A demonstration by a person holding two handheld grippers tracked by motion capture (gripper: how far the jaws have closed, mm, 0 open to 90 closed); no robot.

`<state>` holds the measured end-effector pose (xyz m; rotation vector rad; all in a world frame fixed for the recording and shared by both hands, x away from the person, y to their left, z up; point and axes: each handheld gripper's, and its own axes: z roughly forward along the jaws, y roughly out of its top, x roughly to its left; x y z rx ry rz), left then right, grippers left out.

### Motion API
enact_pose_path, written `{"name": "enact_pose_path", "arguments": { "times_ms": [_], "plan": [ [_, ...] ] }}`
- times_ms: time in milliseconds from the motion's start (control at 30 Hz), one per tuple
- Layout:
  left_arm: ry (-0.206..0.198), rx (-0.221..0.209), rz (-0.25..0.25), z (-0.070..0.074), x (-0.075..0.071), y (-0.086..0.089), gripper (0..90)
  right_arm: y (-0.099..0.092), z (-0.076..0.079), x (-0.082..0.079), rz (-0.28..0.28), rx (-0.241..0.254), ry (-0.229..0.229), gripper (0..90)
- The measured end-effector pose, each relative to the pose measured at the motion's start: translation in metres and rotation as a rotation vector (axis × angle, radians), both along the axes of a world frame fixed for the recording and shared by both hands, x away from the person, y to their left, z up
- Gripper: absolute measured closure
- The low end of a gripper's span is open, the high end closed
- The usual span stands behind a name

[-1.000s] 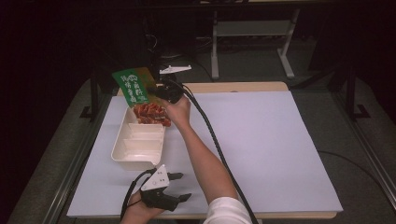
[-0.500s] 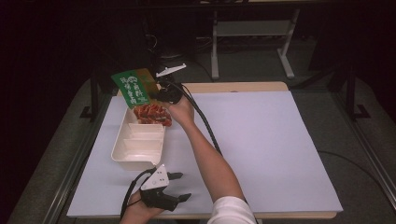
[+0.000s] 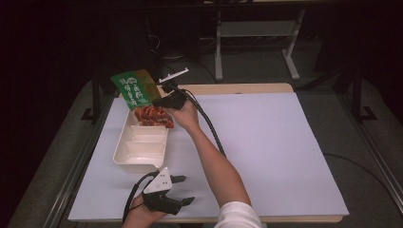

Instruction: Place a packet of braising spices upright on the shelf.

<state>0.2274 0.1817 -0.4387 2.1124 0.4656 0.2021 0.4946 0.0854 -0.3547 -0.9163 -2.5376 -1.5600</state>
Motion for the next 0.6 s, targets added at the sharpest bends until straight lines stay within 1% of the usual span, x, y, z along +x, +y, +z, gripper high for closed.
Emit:
{"name": "enact_pose_path", "arguments": {
  "times_ms": [33,100,133,200,300,367,533,567,600],
  "plan": [
    [0.000,-0.001,0.000,0.000,0.000,0.000,26.2,0.000,0.000,0.000,0.000,0.000,0.000,89.2],
    [0.001,0.000,-0.002,0.000,0.000,0.000,26.2,-0.003,0.002,-0.005,-0.013,0.053,0.017,89.2],
    [0.003,0.003,-0.002,0.000,0.000,0.000,26.2,-0.003,0.002,-0.005,-0.013,0.053,0.017,89.2],
    [0.004,0.001,-0.002,-0.001,0.000,-0.001,26.2,-0.004,0.000,-0.007,-0.025,0.076,0.020,89.2],
    [0.001,0.005,-0.006,0.000,-0.001,-0.002,26.2,-0.006,-0.008,-0.004,-0.065,0.125,0.060,89.2],
    [0.000,0.005,-0.005,0.000,-0.001,-0.002,26.2,-0.009,-0.014,-0.003,-0.097,0.148,0.074,89.2],
    [0.004,0.007,-0.008,-0.001,-0.001,-0.003,26.2,-0.010,-0.023,-0.005,-0.147,0.160,0.075,89.2],
    [0.005,0.006,-0.010,-0.001,-0.001,-0.003,26.1,-0.007,-0.028,-0.008,-0.152,0.149,0.083,89.2],
    [0.005,0.003,-0.011,-0.001,-0.001,-0.003,26.0,-0.006,-0.031,-0.009,-0.150,0.139,0.067,89.2]
  ]
}}
